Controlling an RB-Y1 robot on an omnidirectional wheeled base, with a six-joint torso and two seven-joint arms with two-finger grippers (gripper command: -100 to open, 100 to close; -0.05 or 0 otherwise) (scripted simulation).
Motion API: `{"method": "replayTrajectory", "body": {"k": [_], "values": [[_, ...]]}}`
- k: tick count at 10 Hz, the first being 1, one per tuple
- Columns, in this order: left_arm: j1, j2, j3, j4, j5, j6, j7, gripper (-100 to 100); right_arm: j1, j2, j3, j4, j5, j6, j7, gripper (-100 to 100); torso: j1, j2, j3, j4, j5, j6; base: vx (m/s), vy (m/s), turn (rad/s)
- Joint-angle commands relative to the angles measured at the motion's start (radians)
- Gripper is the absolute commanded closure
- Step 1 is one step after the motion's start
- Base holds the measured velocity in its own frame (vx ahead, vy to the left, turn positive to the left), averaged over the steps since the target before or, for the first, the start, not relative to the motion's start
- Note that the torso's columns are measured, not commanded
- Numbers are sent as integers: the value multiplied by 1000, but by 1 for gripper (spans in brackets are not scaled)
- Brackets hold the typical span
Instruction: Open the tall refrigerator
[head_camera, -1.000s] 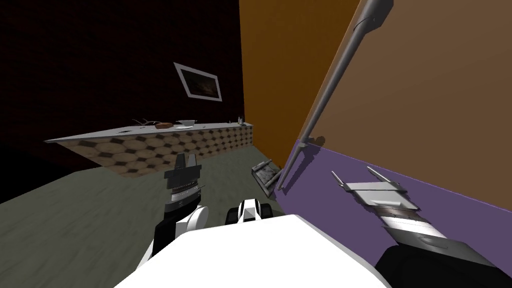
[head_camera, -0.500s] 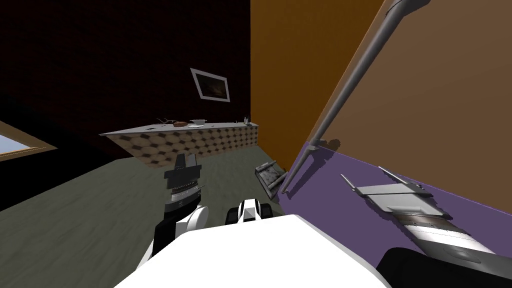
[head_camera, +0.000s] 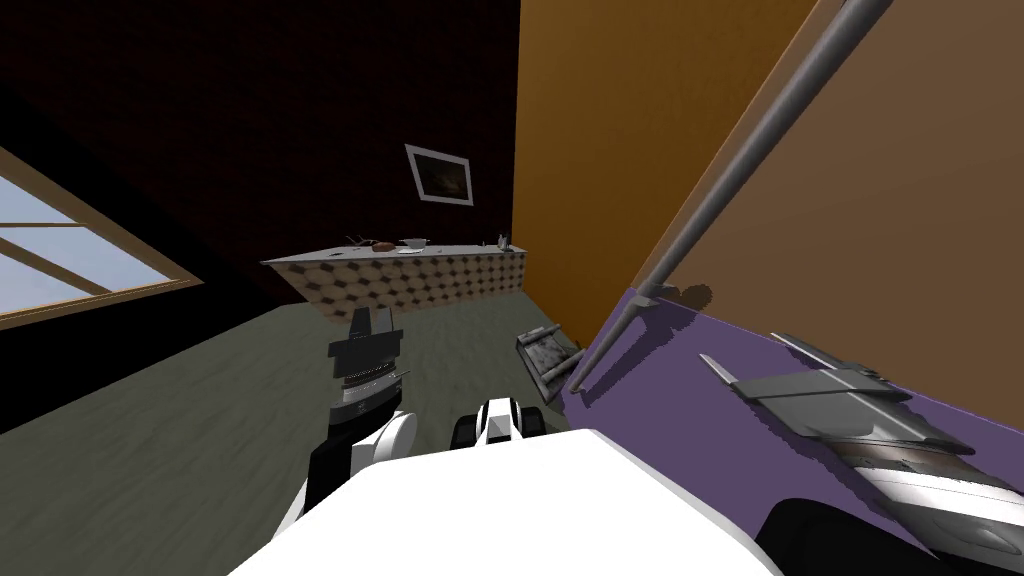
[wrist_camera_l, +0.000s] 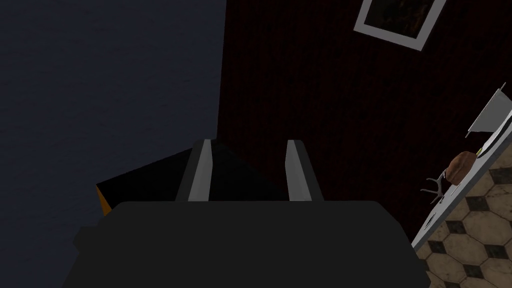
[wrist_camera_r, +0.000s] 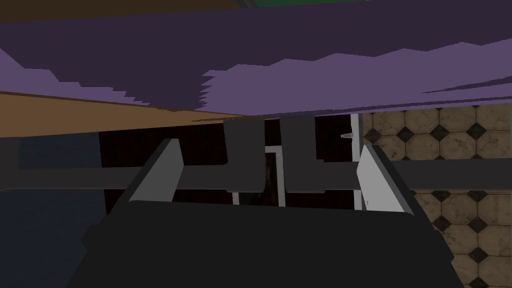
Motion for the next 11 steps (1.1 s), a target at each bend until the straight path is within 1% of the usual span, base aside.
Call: {"method": "replayTrajectory", "body": {"k": [1, 2, 3, 4, 5, 6, 7, 8, 10, 11], "values": [[0, 0, 0, 0, 0, 0, 0, 0, 23, -10, -38, -2, 14, -2, 60, -100, 0, 0, 0, 0, 0, -1, -5, 5, 111], [0, 0, 0, 0, 0, 0, 0, 0, 40, -18, -68, -2, 26, -7, 99, -100, 0, 0, 0, 0, 0, 0, -5, 8, 189], [0, 0, 0, 0, 0, 0, 0, 0, 40, -18, -68, -2, 26, -7, 105, -100, 0, 0, 0, 0, 0, -1, -5, 5, 101], [0, 0, 0, 0, 0, 0, 0, 0, 57, -25, -97, -2, 37, -12, 144, -100, 0, 0, 0, 0, 0, 0, -8, 13, 187], [0, 0, 0, 0, 0, 0, 0, 0, 57, -25, -97, -2, 37, -12, 148, -100, 0, 0, 0, 0, 0, -1, -5, 8, 97], [0, 0, 0, 0, 0, 0, 0, 0, 72, -34, -124, -2, 48, -17, 189, -100, 0, 0, 0, 0, 0, 0, -6, 11, 198], [0, 0, 0, 0, 0, 0, 0, 0, 86, -43, -150, -2, 58, -22, 214, -100, 0, 0, 0, 0, 0, -1, -8, 15, 277], [0, 0, 0, 0, 0, 0, 0, 0, 86, -43, -150, -2, 58, -22, 229, -100, 0, 0, 0, 0, 0, -1, -5, 10, 70], [0, 0, 0, 0, 0, 0, 0, 0, 112, -64, -196, -3, 76, -31, 291, -100, 0, 0, 0, 0, 0, -1, -7, 16, 181], [0, 0, 0, 0, 0, 0, 0, 0, 112, -64, -196, -3, 76, -31, 300, -100, 0, 0, 0, 0, 0, -1, -5, 9, 87]]}}
